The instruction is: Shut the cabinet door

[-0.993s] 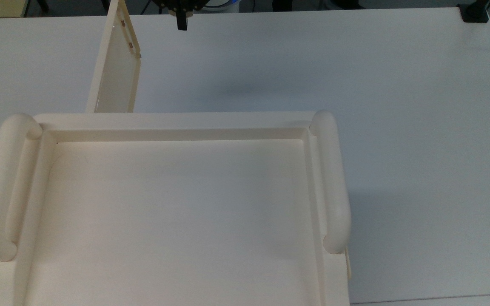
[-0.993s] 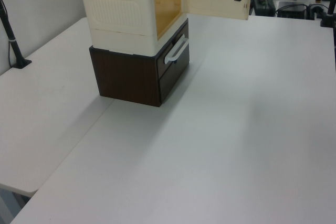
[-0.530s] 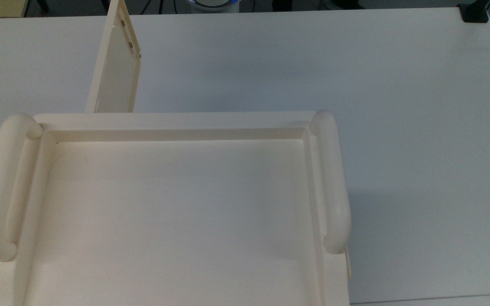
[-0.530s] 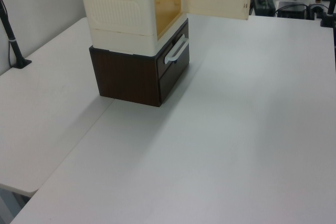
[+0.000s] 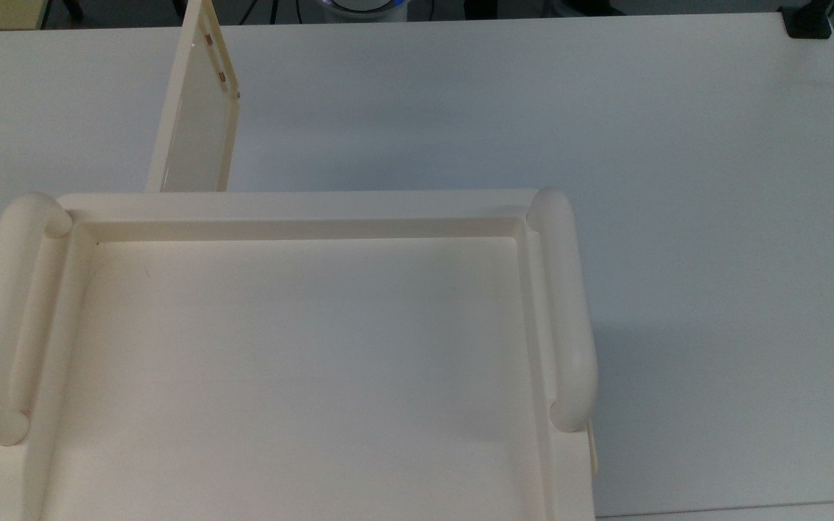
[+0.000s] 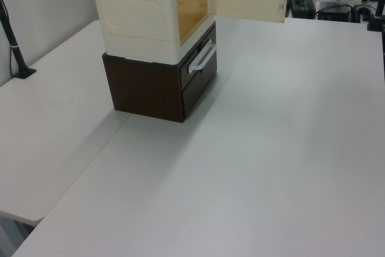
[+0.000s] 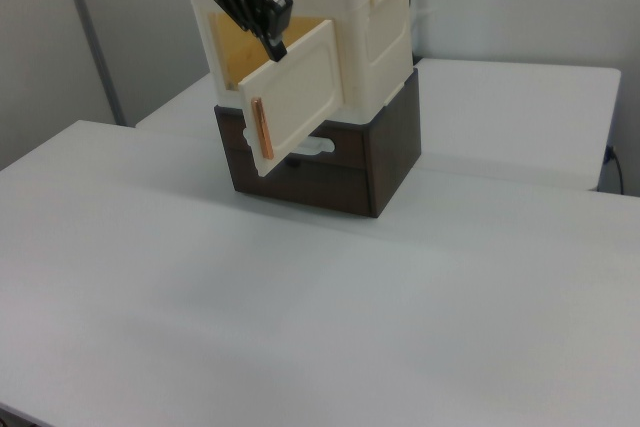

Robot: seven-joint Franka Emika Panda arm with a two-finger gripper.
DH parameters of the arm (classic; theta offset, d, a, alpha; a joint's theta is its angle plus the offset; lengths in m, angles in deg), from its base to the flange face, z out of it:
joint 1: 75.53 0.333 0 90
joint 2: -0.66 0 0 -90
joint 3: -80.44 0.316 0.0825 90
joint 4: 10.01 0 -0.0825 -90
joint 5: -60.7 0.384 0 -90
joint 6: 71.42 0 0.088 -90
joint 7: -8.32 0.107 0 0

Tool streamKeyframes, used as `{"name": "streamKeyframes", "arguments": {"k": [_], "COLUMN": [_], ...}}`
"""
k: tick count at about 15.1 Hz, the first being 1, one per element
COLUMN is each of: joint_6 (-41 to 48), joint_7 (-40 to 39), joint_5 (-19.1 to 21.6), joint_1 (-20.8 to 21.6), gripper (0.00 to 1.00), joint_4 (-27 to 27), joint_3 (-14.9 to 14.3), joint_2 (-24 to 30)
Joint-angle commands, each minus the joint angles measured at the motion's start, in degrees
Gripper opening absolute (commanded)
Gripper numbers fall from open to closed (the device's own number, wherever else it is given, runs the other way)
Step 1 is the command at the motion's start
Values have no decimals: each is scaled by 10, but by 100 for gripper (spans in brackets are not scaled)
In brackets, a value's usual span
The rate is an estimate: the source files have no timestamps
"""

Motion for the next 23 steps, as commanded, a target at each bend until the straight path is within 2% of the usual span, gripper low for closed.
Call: {"name": "streamKeyframes", "arguments": {"k": [1,6,9,11,15,20,23], "joint_6": [-21,-22,-49,-74,-158,-167,-236], "joint_7": [-28,-21,-17,-10,59,60,65], "joint_5": [12,18,75,98,92,93,91], "joint_1": [3,10,28,42,88,90,107], "gripper": [0,0,0,0,0,0,0], "joint_4": [-25,-25,-26,-25,-34,-31,-31], "joint_3": [-7,3,3,10,15,15,15], "joint_2": [-10,-35,-36,-37,-61,-91,-109]}}
